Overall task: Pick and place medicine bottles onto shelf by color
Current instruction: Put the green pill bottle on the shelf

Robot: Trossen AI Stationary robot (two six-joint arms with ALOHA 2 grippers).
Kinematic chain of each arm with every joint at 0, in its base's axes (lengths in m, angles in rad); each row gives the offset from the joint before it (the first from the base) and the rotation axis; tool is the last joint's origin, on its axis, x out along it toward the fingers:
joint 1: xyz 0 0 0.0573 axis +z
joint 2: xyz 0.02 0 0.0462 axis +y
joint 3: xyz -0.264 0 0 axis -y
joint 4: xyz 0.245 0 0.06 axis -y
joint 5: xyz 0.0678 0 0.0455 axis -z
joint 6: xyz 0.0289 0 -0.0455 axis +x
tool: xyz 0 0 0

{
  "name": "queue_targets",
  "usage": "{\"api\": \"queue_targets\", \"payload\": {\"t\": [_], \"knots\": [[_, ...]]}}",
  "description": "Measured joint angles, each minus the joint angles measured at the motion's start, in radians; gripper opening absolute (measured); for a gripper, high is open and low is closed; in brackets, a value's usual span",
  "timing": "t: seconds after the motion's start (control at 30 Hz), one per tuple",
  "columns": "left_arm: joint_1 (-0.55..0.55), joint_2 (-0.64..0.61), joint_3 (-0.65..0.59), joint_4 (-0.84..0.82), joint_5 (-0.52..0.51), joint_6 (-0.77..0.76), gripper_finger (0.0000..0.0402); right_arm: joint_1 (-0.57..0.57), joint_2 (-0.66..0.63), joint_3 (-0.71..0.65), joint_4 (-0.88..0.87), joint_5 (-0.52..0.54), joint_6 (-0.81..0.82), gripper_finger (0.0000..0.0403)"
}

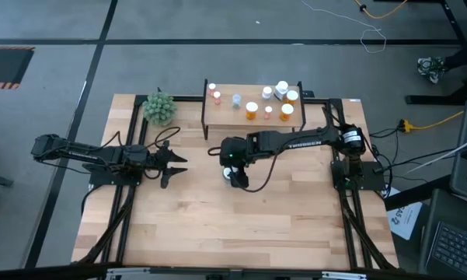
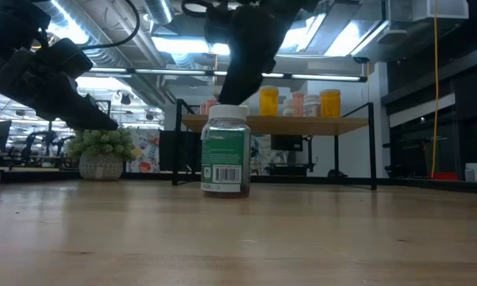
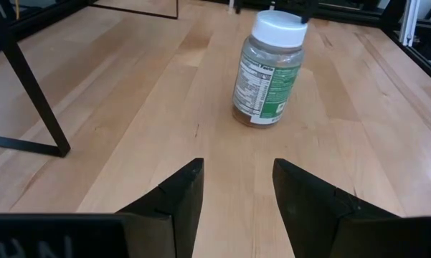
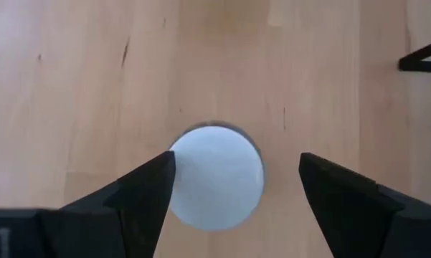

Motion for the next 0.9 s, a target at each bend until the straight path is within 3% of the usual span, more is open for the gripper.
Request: {"api": "queue_targets", "payload": {"t": [0.33,0.9], "knots": [[0.0,0.0,0.0,0.0,0.0,0.0,0.0163,0.019,0.0,-0.02,0.04,-0.036,0.021,0.03],[0.0,0.0,0.0,0.0,0.0,0.0,0.0163,0.032,0.006,0.023,0.014,0.006,0.021,0.03]]}}
